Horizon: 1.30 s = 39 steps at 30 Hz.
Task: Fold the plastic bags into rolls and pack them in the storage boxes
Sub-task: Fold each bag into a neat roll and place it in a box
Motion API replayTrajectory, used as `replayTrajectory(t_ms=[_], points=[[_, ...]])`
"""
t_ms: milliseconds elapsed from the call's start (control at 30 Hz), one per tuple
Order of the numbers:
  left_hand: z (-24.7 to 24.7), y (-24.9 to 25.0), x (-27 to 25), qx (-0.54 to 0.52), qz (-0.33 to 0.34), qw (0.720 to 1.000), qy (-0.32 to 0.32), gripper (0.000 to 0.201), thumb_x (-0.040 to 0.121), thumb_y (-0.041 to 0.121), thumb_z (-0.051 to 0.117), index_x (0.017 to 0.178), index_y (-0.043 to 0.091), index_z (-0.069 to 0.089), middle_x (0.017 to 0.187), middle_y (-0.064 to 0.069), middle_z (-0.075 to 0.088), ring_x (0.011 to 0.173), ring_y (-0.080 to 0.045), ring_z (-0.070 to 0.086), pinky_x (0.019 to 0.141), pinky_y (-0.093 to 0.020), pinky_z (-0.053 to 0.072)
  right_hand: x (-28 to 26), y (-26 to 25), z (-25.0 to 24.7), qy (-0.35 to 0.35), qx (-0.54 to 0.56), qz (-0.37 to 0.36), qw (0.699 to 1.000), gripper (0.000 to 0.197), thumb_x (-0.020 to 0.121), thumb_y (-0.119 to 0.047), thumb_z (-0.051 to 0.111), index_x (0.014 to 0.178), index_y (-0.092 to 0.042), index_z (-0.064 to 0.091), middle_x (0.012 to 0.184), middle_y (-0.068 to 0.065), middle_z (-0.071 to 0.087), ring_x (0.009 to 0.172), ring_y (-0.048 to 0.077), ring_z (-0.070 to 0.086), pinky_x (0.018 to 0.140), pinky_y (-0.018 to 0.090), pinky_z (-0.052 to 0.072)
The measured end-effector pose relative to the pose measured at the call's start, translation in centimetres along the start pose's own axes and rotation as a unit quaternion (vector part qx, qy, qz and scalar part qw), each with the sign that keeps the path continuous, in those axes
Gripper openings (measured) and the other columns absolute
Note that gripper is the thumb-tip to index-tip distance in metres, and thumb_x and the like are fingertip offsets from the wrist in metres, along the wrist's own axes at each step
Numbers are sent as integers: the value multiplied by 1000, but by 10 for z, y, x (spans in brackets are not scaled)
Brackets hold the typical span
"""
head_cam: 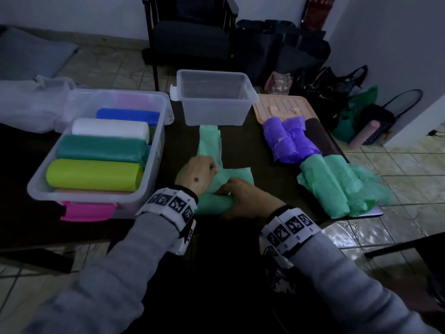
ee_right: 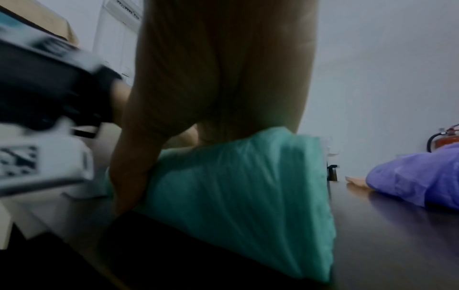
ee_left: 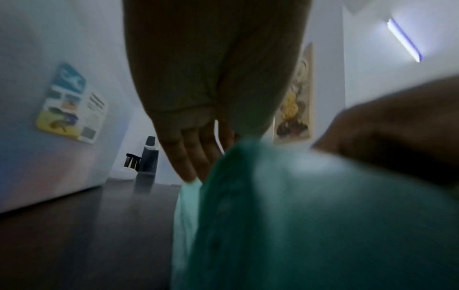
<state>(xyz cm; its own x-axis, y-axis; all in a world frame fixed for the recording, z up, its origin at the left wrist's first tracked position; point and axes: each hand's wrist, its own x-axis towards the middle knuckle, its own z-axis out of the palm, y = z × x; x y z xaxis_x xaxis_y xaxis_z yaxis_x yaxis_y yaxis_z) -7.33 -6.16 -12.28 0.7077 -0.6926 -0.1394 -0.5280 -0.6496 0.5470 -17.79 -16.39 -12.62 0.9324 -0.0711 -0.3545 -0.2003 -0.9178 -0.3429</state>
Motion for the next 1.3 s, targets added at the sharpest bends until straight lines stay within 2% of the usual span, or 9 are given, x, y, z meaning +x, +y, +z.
replayTrajectory(t_ms=[67,133,333,567,733,867,1000,1067,1300], points=[[-3,-5,-11,-44,-12,996,-71,31,96,35,49,98,12,68,107,-5,67,90,-15,59,82,-26,43,1,2,-1,-7,7,-2,1000,64,76,-33,75,133,-16,52,122,12,53,115,26,48,95,29,37],[-5,-13,-19,-30,-16,992,-118,41,96,45,44,98,13,71,106,-7,67,95,-20,60,86,-30,45,1,3,-2,-21,8,2,1000,64,78,-35,73,135,-17,50,125,10,55,116,24,49,93,28,37],[9,-23,-26,-12,-35,986,-160,42,97,49,33,84,16,53,85,-5,54,79,-18,53,70,-31,37,-3,5,2,-11,63,23,998,66,74,-34,77,128,-17,43,124,7,57,109,22,56,91,32,46],[19,-24,-22,18,-44,988,-148,46,101,41,19,110,13,54,108,-12,57,96,-24,54,85,-36,41,-16,16,3,-9,-37,41,998,73,73,-46,75,130,-14,43,126,7,47,119,22,42,102,36,37],[19,-22,-23,-10,-43,991,-128,42,99,47,24,94,16,53,98,-14,59,90,-27,58,87,-44,46,-21,17,5,6,-50,40,998,72,72,-54,71,124,-14,44,124,4,51,114,21,45,95,35,36],[11,-20,-24,-37,-51,991,-121,39,98,48,32,88,16,51,96,-12,58,87,-25,58,81,-39,46,-19,16,1,-7,-27,42,999,68,69,-54,74,118,-14,50,117,5,54,108,21,49,93,34,40],[5,-11,-28,-31,43,996,-73,34,92,48,49,101,17,60,103,1,60,96,-14,58,85,-31,46,-17,18,-2,-9,-10,42,999,68,68,-52,76,119,-13,53,115,6,48,109,21,44,96,32,38],[5,-7,-31,-29,70,991,-107,38,85,49,59,108,19,62,109,6,59,102,-10,54,88,-28,44,-16,19,-4,-15,-26,49,998,70,69,-55,74,121,-15,52,116,6,44,112,20,39,99,33,36],[-5,-2,-17,39,48,979,-197,53,76,50,69,121,24,60,121,6,60,109,-13,55,90,-26,43,-18,6,-9,-5,-104,76,992,82,70,-57,71,133,-16,38,130,5,41,124,25,34,101,38,30]])
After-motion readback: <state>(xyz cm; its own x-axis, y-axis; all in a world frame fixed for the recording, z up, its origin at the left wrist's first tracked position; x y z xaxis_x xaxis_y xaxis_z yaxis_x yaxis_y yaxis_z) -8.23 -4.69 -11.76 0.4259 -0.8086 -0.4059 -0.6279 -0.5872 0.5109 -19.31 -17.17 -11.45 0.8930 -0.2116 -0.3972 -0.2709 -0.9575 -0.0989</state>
